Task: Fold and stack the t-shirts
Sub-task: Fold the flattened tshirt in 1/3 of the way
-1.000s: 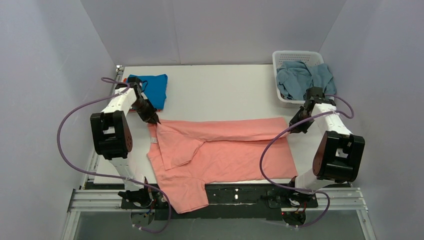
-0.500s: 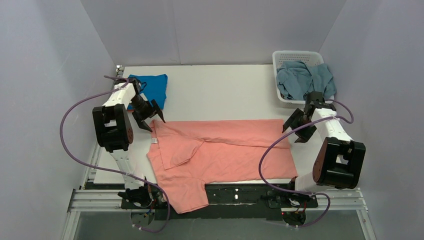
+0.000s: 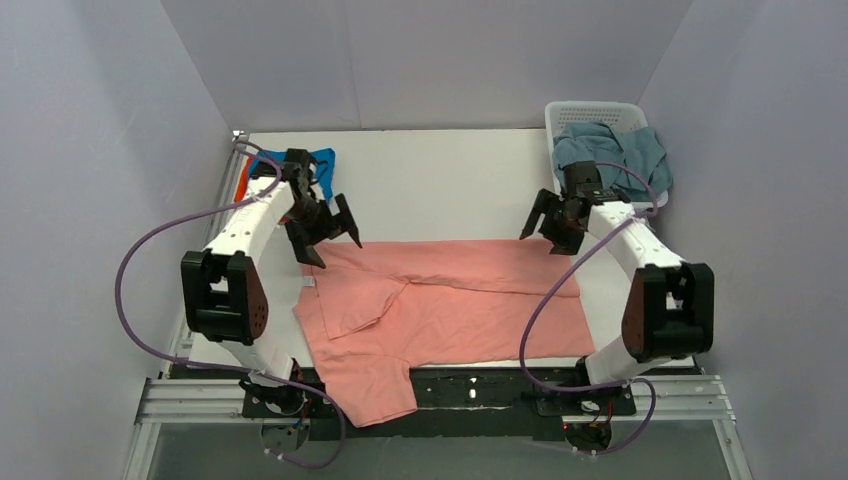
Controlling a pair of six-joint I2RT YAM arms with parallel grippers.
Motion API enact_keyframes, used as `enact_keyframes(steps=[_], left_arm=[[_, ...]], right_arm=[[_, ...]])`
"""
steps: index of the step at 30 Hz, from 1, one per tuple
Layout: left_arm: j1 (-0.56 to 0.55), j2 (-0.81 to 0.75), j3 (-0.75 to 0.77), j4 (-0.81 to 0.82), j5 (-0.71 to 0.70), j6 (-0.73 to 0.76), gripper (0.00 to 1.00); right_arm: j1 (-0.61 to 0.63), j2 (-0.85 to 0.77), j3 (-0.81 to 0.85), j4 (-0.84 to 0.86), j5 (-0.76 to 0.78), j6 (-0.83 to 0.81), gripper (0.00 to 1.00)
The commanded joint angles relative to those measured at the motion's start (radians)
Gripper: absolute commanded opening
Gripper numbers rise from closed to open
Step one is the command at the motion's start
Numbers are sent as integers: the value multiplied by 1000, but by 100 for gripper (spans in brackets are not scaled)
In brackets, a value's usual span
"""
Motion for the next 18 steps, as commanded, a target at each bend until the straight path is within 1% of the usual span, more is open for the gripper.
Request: enact_keyframes(steps=[1, 5, 10, 18], left_arm=[[-55, 85, -116, 1, 64, -58, 98], [-55, 155, -140, 43, 55, -55, 98], [-51, 232, -122, 68, 32, -37, 98], [-17, 381, -53, 103, 19, -45, 98]], right_arm=[[34, 146, 71, 79, -45, 36, 86], [36, 246, 98, 109, -43, 38, 85], [34, 371, 169, 98, -19, 38, 84], [12, 474, 285, 86, 74, 27, 84]])
